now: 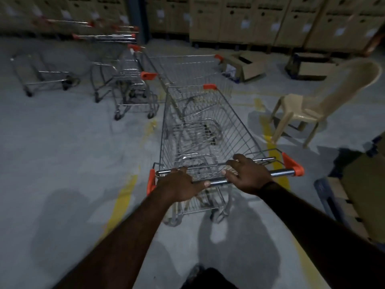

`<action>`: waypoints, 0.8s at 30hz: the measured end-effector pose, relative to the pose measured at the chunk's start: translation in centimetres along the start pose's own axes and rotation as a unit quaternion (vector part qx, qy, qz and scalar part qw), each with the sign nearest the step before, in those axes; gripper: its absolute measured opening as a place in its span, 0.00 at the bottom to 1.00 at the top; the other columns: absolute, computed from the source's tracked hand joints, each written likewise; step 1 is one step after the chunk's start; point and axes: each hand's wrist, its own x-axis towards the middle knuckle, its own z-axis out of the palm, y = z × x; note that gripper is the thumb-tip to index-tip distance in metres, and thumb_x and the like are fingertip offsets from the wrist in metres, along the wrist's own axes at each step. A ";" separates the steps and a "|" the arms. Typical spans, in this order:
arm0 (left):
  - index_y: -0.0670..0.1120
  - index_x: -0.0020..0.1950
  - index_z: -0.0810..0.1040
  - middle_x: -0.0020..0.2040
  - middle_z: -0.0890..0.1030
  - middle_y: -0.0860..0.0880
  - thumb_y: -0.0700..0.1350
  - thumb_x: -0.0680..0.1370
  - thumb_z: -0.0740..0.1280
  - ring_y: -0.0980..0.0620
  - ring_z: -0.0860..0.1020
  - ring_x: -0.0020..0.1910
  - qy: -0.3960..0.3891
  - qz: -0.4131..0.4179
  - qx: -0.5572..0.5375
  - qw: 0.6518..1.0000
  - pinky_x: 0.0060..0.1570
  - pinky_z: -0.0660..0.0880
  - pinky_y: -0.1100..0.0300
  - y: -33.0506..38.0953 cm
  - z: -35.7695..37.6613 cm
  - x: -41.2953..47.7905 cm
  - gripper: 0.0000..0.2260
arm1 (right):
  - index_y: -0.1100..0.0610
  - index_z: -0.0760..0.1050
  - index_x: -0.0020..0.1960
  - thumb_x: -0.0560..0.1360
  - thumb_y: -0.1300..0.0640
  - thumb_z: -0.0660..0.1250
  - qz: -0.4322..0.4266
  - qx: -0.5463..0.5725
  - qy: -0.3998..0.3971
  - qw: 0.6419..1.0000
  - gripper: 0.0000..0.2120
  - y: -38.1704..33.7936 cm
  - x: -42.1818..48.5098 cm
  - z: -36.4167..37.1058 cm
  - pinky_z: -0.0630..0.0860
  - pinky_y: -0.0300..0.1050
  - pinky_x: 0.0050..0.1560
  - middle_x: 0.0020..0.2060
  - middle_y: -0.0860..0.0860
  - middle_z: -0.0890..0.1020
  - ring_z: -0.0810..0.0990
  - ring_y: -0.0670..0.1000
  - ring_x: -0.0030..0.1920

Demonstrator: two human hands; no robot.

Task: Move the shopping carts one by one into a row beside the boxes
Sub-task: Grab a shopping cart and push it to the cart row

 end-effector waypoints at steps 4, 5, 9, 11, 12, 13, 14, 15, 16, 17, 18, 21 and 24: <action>0.50 0.76 0.70 0.81 0.58 0.48 0.75 0.75 0.53 0.44 0.62 0.77 0.020 -0.001 -0.016 1.000 0.71 0.62 0.54 0.2 0.7 -3.3 0.39 | 0.50 0.75 0.68 0.69 0.20 0.33 -0.033 -0.006 -0.021 0.999 0.51 -1.0 -1.9 0.5 0.73 0.55 0.63 0.62 0.50 0.78 0.74 0.56 0.64; 0.50 0.77 0.69 0.81 0.59 0.48 0.75 0.75 0.54 0.44 0.63 0.77 0.029 -0.006 -0.024 0.999 0.70 0.62 0.54 0.5 1.1 -4.3 0.39 | 0.49 0.75 0.68 0.69 0.21 0.32 -0.039 -0.008 -0.023 0.999 0.51 -1.0 -2.2 0.7 0.73 0.54 0.63 0.61 0.50 0.79 0.74 0.56 0.64; 0.48 0.73 0.74 0.83 0.52 0.48 0.77 0.74 0.49 0.44 0.56 0.79 -0.013 -0.051 -0.011 0.999 0.74 0.57 0.49 2.2 3.0 -6.4 0.43 | 0.48 0.76 0.67 0.71 0.22 0.36 -0.061 -0.031 -0.042 0.997 0.46 0.0 -3.4 0.5 0.74 0.53 0.62 0.61 0.49 0.79 0.75 0.55 0.63; 0.49 0.72 0.76 0.83 0.52 0.48 0.78 0.73 0.49 0.44 0.57 0.79 -0.002 -0.069 -0.031 0.997 0.74 0.58 0.48 3.4 4.1 -7.6 0.42 | 0.48 0.77 0.65 0.71 0.21 0.34 -0.087 -0.035 -0.041 0.995 0.47 0.7 -3.8 0.6 0.75 0.53 0.61 0.59 0.48 0.80 0.76 0.55 0.61; 0.50 0.74 0.74 0.82 0.53 0.47 0.77 0.74 0.51 0.43 0.58 0.79 0.016 -0.076 -0.048 0.996 0.74 0.59 0.48 4.2 4.5 -8.2 0.41 | 0.47 0.78 0.64 0.71 0.21 0.34 -0.100 -0.033 -0.041 0.994 0.47 1.1 -3.9 0.6 0.75 0.52 0.60 0.58 0.48 0.80 0.76 0.55 0.60; 0.50 0.77 0.69 0.82 0.55 0.46 0.75 0.75 0.53 0.43 0.59 0.79 0.030 -0.085 -0.063 0.994 0.74 0.59 0.48 5.0 4.9 -8.9 0.39 | 0.47 0.78 0.63 0.71 0.22 0.34 -0.114 -0.032 -0.044 0.992 0.46 1.3 -3.9 0.5 0.75 0.52 0.60 0.58 0.48 0.80 0.76 0.55 0.60; 0.51 0.79 0.64 0.82 0.55 0.45 0.74 0.76 0.54 0.43 0.58 0.79 0.037 -0.097 -0.075 0.992 0.74 0.59 0.48 5.6 5.2 -9.5 0.39 | 0.47 0.78 0.63 0.72 0.22 0.34 -0.127 -0.031 -0.051 0.990 0.46 1.5 -4.0 0.4 0.75 0.51 0.60 0.58 0.48 0.80 0.76 0.55 0.61; 0.50 0.80 0.63 0.82 0.54 0.46 0.75 0.76 0.53 0.43 0.57 0.79 0.039 -0.109 -0.080 0.990 0.75 0.58 0.46 6.2 5.5 -9.9 0.40 | 0.47 0.78 0.64 0.72 0.22 0.35 -0.140 -0.031 -0.056 0.988 0.45 1.6 -4.2 0.3 0.75 0.51 0.60 0.59 0.48 0.80 0.76 0.55 0.61; 0.50 0.79 0.64 0.83 0.52 0.48 0.76 0.75 0.52 0.44 0.55 0.80 0.036 -0.124 -0.083 0.988 0.76 0.57 0.45 6.4 6.1 -10.2 0.42 | 0.47 0.78 0.64 0.73 0.23 0.37 -0.149 -0.034 -0.059 0.986 0.43 1.6 -4.3 0.2 0.74 0.51 0.61 0.60 0.48 0.79 0.75 0.54 0.63; 0.51 0.79 0.66 0.83 0.50 0.50 0.78 0.73 0.50 0.44 0.53 0.80 0.032 -0.136 -0.086 0.987 0.76 0.56 0.43 6.5 6.7 -10.3 0.44 | 0.47 0.77 0.65 0.73 0.24 0.39 -0.158 -0.039 -0.061 0.985 0.41 1.5 -4.4 0.2 0.74 0.51 0.61 0.62 0.48 0.78 0.74 0.54 0.64; 0.52 0.77 0.69 0.83 0.48 0.51 0.80 0.71 0.48 0.45 0.52 0.80 0.033 -0.145 -0.091 0.985 0.76 0.55 0.43 6.5 7.3 -10.3 0.45 | 0.46 0.76 0.66 0.73 0.26 0.40 -0.168 -0.043 -0.062 0.983 0.40 1.4 -4.5 0.0 0.74 0.51 0.62 0.63 0.47 0.78 0.73 0.54 0.65; 0.54 0.70 0.75 0.83 0.51 0.53 0.81 0.70 0.47 0.45 0.53 0.80 0.055 -0.175 -0.109 0.977 0.76 0.55 0.42 6.5 8.7 -11.1 0.43 | 0.46 0.75 0.67 0.72 0.27 0.41 -0.198 -0.047 -0.072 0.977 0.39 0.7 -4.7 -0.3 0.74 0.50 0.62 0.64 0.47 0.77 0.72 0.53 0.67; 0.56 0.71 0.74 0.81 0.58 0.53 0.80 0.71 0.46 0.47 0.57 0.79 0.105 -0.211 -0.133 0.963 0.75 0.56 0.40 7.1 9.7 -12.5 0.42 | 0.47 0.74 0.68 0.70 0.26 0.39 -0.227 -0.045 -0.075 0.970 0.42 -0.2 -4.8 -0.4 0.73 0.50 0.63 0.65 0.47 0.77 0.71 0.53 0.68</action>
